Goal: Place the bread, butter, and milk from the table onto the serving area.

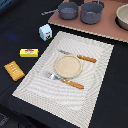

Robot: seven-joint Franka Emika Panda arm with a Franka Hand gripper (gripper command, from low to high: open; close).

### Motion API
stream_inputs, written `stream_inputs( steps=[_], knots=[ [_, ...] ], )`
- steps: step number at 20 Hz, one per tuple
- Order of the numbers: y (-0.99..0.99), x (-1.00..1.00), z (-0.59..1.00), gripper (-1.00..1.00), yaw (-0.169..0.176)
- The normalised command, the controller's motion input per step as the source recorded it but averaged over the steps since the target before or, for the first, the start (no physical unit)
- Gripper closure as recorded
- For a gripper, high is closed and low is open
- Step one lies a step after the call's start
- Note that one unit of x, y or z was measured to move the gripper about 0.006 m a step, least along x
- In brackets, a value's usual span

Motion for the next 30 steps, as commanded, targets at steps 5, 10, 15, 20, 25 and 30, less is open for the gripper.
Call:
stream_inputs(
  steps=[5,10,15,20,25,30],
  knots=[
    [-0.68,0.00,-0.18,-1.00,0.006],
    [-1.00,0.00,-0.26,-1.00,0.000],
    [-1.00,0.00,-0.26,-1.00,0.000],
    [-1.00,0.00,-0.29,-1.00,0.000],
    [-1.00,-0.01,-0.36,-1.00,-0.002],
    [-1.00,-0.02,-0.41,-1.00,-0.010]
  ],
)
